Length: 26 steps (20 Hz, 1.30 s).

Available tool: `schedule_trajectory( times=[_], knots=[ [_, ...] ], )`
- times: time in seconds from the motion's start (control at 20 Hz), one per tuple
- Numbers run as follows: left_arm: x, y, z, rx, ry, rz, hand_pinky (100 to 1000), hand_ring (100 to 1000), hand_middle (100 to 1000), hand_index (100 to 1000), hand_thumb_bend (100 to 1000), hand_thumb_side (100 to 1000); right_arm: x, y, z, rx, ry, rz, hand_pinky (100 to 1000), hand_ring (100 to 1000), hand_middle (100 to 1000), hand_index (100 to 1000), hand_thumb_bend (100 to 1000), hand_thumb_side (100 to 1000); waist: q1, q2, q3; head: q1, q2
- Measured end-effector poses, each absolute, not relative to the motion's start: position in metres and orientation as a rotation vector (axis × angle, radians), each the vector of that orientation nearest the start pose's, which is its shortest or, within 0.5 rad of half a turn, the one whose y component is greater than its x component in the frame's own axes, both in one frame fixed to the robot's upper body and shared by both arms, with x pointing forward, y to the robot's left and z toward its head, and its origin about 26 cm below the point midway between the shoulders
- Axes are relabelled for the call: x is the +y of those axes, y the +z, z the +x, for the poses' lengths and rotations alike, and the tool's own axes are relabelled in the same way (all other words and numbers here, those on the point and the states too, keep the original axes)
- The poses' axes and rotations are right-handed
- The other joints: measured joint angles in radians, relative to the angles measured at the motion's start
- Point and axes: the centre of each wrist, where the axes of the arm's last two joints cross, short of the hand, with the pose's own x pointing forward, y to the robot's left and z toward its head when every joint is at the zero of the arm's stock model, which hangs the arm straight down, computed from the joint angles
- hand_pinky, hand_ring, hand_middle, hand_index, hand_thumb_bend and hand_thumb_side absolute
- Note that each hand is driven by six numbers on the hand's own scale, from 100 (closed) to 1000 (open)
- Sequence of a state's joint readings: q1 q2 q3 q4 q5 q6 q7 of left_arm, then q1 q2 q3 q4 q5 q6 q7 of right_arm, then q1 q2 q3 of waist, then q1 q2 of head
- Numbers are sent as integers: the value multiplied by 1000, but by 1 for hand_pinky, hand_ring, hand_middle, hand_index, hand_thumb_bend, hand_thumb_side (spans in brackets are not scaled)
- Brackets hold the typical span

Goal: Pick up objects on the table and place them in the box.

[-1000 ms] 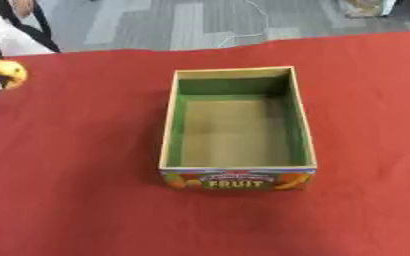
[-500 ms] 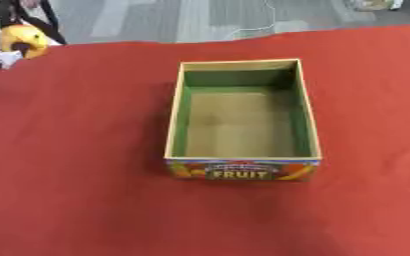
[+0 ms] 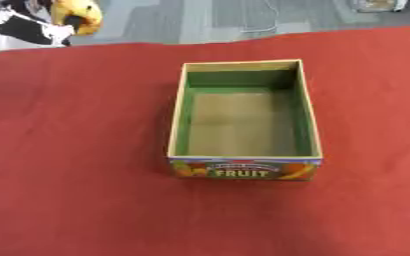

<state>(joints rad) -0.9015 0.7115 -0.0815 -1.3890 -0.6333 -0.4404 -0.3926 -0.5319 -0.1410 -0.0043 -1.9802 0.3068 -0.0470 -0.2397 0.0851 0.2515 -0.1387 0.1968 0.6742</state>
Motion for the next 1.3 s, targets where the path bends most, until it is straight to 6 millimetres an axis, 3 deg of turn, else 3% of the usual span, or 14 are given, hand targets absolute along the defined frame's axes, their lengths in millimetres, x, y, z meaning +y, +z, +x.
schedule_trajectory(
  times=[0.25,0.5,0.85,1.3],
  knots=[
    [277,334,416,2496,2091,-1233,325,472,401,548,100,250,-202,252,317,-2596,70,-387,858,864,629,821,100,1000,-2,-2,-4,4,-4],
    [247,333,418,2460,2084,-1212,328,477,404,549,100,250,-195,256,317,-2626,48,-354,858,863,631,821,100,1000,-7,0,-17,18,-4],
    [217,329,419,2373,2064,-1216,328,480,404,543,100,251,-187,261,317,-2662,19,-318,857,861,629,820,100,1000,-1,15,-41,51,-4],
    [190,299,434,2273,2082,-1141,324,479,402,542,100,251,-183,264,316,-2693,-11,-293,858,861,626,820,100,1000,0,26,-53,65,-9]
  ],
)
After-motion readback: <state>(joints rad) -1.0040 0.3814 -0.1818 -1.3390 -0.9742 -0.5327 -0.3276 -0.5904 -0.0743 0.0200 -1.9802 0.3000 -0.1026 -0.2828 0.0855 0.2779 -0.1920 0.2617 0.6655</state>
